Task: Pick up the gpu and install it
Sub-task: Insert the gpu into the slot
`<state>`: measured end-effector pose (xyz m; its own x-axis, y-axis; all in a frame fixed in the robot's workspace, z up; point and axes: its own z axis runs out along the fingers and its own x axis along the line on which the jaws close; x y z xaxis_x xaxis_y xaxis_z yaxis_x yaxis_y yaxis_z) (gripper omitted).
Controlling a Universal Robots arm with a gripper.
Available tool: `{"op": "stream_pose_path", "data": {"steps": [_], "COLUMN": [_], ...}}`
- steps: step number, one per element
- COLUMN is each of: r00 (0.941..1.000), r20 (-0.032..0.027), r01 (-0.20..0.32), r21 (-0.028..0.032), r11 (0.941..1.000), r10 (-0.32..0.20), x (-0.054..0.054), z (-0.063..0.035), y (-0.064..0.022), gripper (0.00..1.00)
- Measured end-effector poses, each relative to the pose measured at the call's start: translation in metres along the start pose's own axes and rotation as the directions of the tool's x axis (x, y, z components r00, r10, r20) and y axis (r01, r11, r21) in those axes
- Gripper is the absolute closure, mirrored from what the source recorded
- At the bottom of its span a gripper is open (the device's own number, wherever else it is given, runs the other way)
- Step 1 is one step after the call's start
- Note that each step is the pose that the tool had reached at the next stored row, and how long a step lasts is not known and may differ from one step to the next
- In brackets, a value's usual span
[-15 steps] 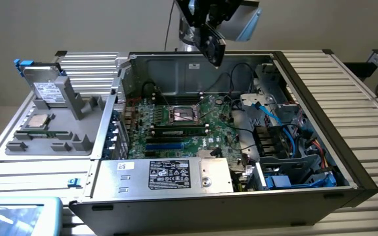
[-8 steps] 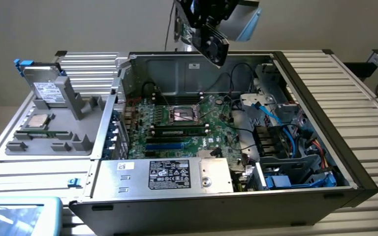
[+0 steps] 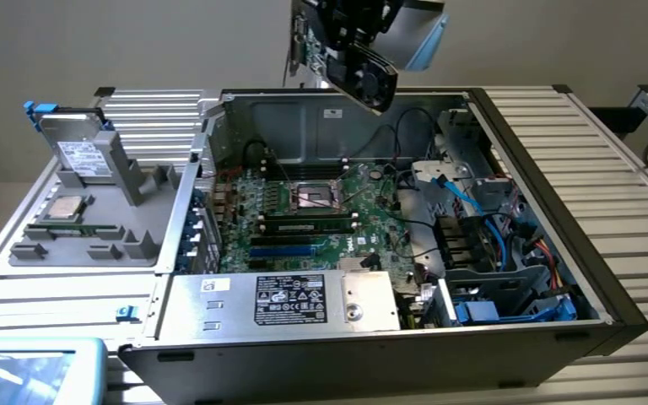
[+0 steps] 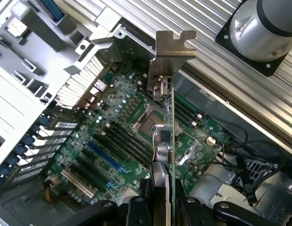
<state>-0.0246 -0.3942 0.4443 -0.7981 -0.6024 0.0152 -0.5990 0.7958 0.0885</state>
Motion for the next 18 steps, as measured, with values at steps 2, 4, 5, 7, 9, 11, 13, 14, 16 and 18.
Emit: {"op": "stream_pose_path", "data": {"steps": [2, 4, 5, 7, 9, 11, 13, 14, 16, 18], "r00": [0.9994, 0.9973, 0.9958, 0.9919, 0.9867, 0.9802, 0.9721, 0.9677, 0.958, 0.9469], "r20": [-0.0028, -0.0061, -0.0075, -0.0105, -0.0134, -0.0163, -0.0193, -0.0209, -0.0239, -0.0269], "r01": [0.036, 0.073, 0.091, 0.127, 0.162, 0.197, 0.234, 0.251, 0.286, 0.321], "r21": [0.0007, 0.0013, 0.0015, 0.002, 0.0024, 0.0027, 0.0029, 0.0029, 0.0029, 0.0027], "r11": [0.9994, 0.9973, 0.9958, 0.9919, 0.9867, 0.9803, 0.9722, 0.9679, 0.9582, 0.9472], "r10": [-0.036, -0.073, -0.091, -0.127, -0.162, -0.197, -0.234, -0.251, -0.286, -0.32], "x": [0.0, 0.0, 0.0, 0.0, 0.0, 0.0, 0.0, 0.0, 0.0, 0.0], "z": [0.0001, 0.0001, 0.0001, 0.0001, 0.0002, 0.0002, 0.0003, 0.0003, 0.0004, 0.0004], "y": [0.0, 0.0, 0.0, 0.0, 0.0, 0.0, 0.0, 0.0, 0.0, -0.0001], "gripper": [0.71, 0.71, 0.71, 0.71, 0.71, 0.71, 0.71, 0.71, 0.71, 0.71]}}
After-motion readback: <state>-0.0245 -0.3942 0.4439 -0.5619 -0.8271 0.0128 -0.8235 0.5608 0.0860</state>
